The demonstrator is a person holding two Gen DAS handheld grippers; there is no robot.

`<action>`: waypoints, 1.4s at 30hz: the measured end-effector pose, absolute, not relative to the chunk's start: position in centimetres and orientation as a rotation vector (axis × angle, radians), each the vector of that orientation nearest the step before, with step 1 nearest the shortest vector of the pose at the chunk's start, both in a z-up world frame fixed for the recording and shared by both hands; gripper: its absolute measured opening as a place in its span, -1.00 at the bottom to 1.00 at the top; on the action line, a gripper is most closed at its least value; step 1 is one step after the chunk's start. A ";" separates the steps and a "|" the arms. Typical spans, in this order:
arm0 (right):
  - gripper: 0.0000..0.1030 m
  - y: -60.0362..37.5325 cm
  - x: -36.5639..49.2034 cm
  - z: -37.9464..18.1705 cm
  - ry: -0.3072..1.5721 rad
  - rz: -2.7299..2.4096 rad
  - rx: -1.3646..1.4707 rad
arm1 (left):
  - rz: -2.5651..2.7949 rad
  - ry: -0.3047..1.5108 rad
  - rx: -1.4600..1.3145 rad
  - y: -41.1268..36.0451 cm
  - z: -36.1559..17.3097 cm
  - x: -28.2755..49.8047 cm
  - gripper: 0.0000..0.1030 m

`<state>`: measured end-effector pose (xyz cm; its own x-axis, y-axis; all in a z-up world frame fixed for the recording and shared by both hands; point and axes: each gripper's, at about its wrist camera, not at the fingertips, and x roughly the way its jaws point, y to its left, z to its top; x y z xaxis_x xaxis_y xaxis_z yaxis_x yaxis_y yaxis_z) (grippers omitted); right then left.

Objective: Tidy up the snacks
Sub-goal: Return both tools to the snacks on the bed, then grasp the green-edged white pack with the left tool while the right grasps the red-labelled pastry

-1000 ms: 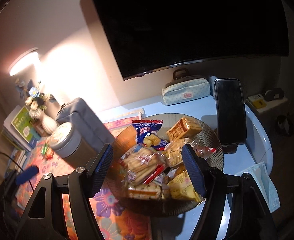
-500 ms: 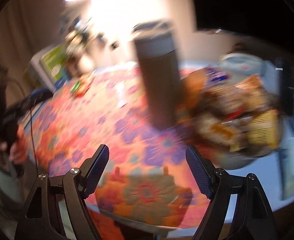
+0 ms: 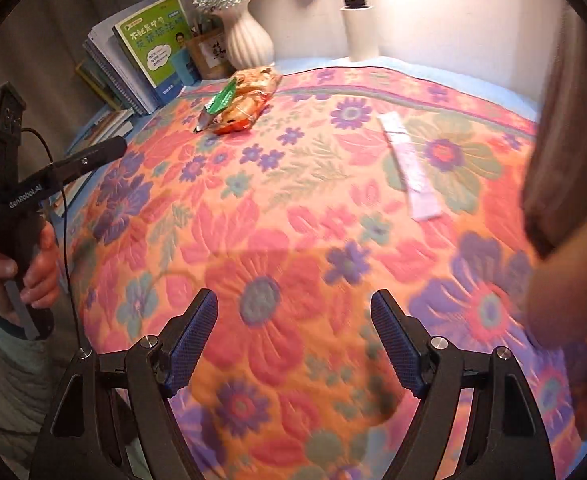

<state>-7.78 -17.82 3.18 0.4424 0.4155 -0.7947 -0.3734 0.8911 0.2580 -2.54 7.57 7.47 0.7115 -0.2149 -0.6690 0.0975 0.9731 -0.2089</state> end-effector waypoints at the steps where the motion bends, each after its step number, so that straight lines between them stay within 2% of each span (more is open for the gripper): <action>1: 0.53 -17.4 -7.2 3.0 1.006 0.493 0.050 | -0.182 0.772 -0.177 8.2 7.1 -1.4 0.58; 7: 0.53 -14.1 -3.9 2.7 1.008 0.510 0.029 | -0.208 0.805 -0.275 10.4 6.3 5.0 0.58; 10: 0.53 -12.4 -2.2 3.4 0.966 0.513 0.007 | -0.216 0.812 -0.325 11.4 5.5 8.2 0.79; 16: 0.53 -9.2 2.0 3.6 0.868 0.495 -0.022 | -0.232 0.904 -0.451 12.5 1.4 13.0 0.79; 20: 0.53 -6.9 4.5 2.7 0.844 0.489 -0.023 | -0.269 0.886 -0.477 12.4 0.5 13.4 0.79; 21: 0.53 -6.2 5.1 2.4 0.836 0.479 -0.028 | -0.277 0.882 -0.473 12.2 0.6 13.5 0.77; 22: 0.53 -5.6 5.7 2.1 0.835 0.468 -0.030 | -0.282 0.886 -0.469 12.1 0.4 13.5 0.65; 23: 0.53 -5.0 6.3 1.8 0.839 0.460 -0.029 | -0.269 0.896 -0.452 11.9 0.2 13.6 0.40; 24: 0.53 -4.6 6.9 1.6 0.847 0.458 -0.024 | -0.247 0.887 -0.428 11.8 0.2 13.5 0.28; 25: 0.53 -4.2 7.3 1.5 0.852 0.458 -0.017 | -0.259 0.881 -0.433 11.8 0.3 13.5 0.07; 39: 0.52 -0.3 10.2 0.5 0.876 0.345 -0.054 | -0.157 0.814 -0.520 15.2 0.7 12.0 0.02; 42: 0.35 -0.4 10.1 0.6 0.865 0.349 -0.051 | -0.168 0.823 -0.524 15.2 0.5 12.0 0.02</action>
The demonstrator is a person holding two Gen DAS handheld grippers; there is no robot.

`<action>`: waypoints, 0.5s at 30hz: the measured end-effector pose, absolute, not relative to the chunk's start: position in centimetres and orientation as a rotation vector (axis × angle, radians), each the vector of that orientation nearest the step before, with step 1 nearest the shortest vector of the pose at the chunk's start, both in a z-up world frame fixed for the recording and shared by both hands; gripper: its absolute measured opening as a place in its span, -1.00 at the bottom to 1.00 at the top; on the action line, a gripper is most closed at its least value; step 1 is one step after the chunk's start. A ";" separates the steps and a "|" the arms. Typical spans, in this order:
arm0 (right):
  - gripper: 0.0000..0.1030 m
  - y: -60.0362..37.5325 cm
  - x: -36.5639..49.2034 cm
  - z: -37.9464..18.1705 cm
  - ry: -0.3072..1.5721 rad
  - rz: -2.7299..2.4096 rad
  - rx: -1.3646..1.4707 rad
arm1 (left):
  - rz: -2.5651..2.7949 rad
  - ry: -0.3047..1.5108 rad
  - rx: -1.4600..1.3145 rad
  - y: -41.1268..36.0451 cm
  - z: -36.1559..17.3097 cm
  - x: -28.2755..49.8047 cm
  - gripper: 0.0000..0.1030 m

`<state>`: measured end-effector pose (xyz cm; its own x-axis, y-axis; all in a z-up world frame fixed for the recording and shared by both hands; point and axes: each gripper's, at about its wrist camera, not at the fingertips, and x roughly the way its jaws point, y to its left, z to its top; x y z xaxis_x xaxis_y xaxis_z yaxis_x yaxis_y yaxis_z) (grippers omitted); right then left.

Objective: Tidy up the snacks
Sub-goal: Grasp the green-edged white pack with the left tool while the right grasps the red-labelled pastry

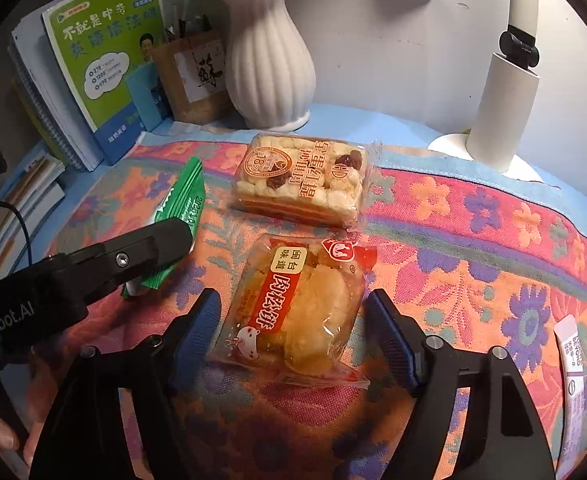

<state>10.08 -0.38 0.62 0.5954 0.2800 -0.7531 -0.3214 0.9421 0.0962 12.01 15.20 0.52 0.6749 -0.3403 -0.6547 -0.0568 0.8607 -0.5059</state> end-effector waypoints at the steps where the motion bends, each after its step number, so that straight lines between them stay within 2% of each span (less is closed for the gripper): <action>1: 0.16 -0.4 10.1 0.5 0.869 0.336 -0.056 | -0.168 0.824 -0.516 15.1 0.5 12.0 0.02; 5: 0.04 -0.8 9.9 0.6 0.858 0.331 -0.045 | -0.177 0.823 -0.497 14.7 0.6 12.0 0.02; 15: 0.03 -3.5 7.4 0.7 0.860 0.369 0.010 | -0.212 0.825 -0.462 14.2 0.5 12.2 0.02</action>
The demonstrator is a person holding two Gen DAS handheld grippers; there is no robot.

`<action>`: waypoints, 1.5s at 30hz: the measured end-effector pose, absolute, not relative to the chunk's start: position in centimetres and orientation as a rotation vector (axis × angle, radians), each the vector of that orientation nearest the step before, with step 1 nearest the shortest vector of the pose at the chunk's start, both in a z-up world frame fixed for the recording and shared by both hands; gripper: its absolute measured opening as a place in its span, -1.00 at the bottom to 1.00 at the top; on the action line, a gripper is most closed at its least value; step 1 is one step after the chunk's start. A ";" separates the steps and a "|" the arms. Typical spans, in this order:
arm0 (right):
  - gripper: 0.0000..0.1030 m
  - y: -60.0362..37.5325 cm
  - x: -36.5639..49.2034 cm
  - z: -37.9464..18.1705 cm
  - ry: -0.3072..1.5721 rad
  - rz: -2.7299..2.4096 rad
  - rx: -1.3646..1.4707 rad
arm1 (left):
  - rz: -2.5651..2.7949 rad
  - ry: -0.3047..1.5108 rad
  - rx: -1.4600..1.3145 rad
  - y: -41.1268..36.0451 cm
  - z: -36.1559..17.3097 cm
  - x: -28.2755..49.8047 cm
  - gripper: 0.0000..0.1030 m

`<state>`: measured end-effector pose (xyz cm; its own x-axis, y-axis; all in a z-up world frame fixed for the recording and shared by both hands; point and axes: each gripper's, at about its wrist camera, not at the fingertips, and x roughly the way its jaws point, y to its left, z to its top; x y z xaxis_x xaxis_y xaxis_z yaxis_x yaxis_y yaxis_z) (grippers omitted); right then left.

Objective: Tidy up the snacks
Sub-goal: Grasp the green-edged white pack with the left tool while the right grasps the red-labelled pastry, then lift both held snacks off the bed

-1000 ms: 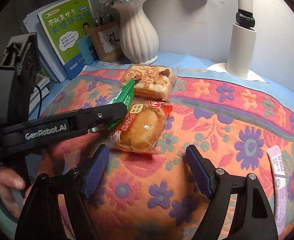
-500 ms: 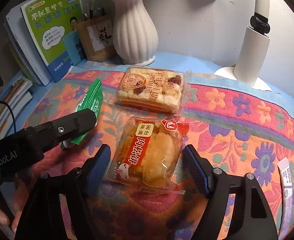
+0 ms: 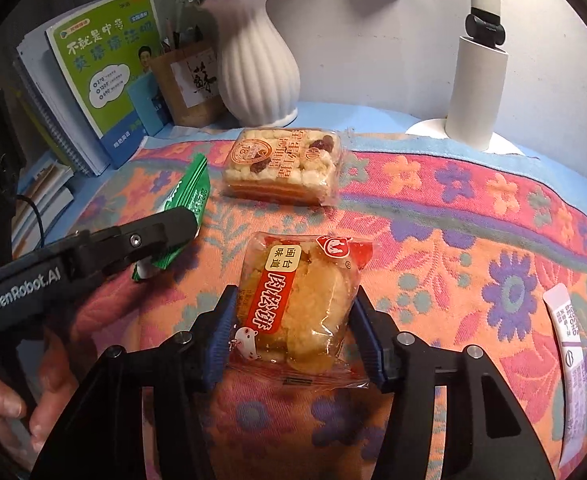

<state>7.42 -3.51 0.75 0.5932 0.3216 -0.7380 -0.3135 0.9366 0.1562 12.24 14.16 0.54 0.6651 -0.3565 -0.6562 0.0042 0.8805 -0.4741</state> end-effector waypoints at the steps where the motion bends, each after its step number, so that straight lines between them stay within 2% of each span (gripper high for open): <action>1: 0.03 -4.0 6.9 0.8 0.857 0.375 0.013 | -0.213 0.824 -0.454 14.0 0.6 12.2 0.02; 23: 0.03 -17.9 -5.9 1.0 0.783 0.177 0.112 | -0.222 0.751 -0.280 11.4 1.8 10.8 0.02; 38: 0.04 -21.9 -6.1 0.4 0.809 0.206 0.330 | -0.308 0.854 -0.281 4.9 1.9 4.1 0.02; 45: 0.11 -23.8 -6.1 -0.2 0.829 0.271 0.462 | -0.315 0.821 -0.259 1.8 1.5 1.4 0.02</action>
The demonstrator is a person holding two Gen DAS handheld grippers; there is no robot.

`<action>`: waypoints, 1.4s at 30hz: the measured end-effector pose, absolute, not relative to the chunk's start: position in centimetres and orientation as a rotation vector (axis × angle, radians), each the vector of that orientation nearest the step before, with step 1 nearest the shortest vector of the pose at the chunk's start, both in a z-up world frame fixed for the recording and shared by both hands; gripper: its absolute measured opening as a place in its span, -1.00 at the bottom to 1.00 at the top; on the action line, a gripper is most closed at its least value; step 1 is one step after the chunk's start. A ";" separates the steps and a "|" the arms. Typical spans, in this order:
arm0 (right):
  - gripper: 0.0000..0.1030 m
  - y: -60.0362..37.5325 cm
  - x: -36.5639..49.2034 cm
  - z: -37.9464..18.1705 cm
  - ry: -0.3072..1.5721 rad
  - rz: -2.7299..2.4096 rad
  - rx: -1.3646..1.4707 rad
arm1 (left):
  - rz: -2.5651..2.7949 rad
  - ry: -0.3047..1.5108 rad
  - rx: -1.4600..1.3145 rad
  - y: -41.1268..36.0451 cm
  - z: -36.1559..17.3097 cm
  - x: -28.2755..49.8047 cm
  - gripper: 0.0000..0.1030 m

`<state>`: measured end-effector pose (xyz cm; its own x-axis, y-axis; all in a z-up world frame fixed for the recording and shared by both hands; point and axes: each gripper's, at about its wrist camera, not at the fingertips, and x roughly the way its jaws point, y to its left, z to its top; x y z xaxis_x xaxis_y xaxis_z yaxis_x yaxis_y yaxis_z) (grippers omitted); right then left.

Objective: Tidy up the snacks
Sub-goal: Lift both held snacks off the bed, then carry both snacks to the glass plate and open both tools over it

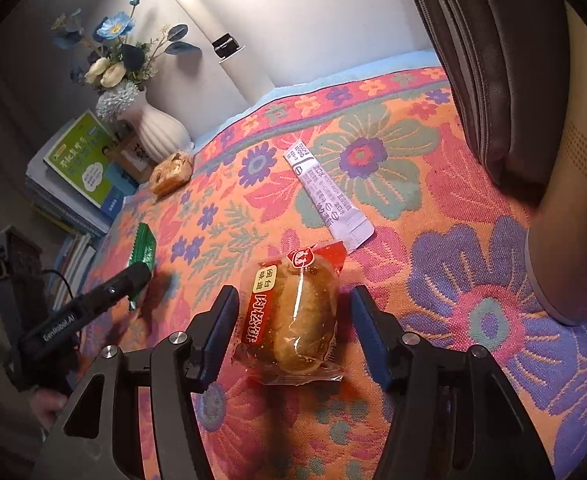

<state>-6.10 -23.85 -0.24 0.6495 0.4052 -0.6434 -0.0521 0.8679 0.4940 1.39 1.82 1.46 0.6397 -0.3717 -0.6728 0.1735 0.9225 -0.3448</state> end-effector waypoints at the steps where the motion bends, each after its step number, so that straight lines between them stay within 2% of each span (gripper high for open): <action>1: 0.12 -23.9 -6.1 -0.3 0.828 0.276 0.468 | -0.305 0.802 -0.251 1.8 1.7 1.1 0.02; 8: 0.27 -24.0 -6.1 -0.3 0.825 0.303 0.486 | -0.326 0.737 -0.353 3.8 1.9 0.7 0.02; 14: 0.31 -23.4 -6.1 -0.2 0.827 0.284 0.446 | -0.330 0.720 -0.321 3.2 2.2 0.4 0.02; 23: 0.39 -19.1 -5.5 -0.2 0.855 0.139 0.151 | -0.340 0.712 -0.304 2.9 2.3 0.2 0.02; 26: 0.33 -17.8 -5.4 -0.4 0.861 0.091 0.064 | -0.340 0.713 -0.298 2.9 2.3 0.2 0.02; 29: 0.09 -17.5 -5.5 -0.5 0.853 0.057 0.027 | -0.336 0.713 -0.288 2.7 2.3 0.1 0.02; 42: 0.04 -18.8 -9.1 0.0 0.866 0.089 0.072 | -0.369 0.739 -0.226 1.1 2.8 -1.0 0.02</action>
<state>-9.07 -18.81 0.02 0.6447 0.1075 -0.7568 -0.0493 0.9938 0.0992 -0.98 1.09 2.81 0.6792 -0.4043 -0.6125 0.2472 0.9119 -0.3277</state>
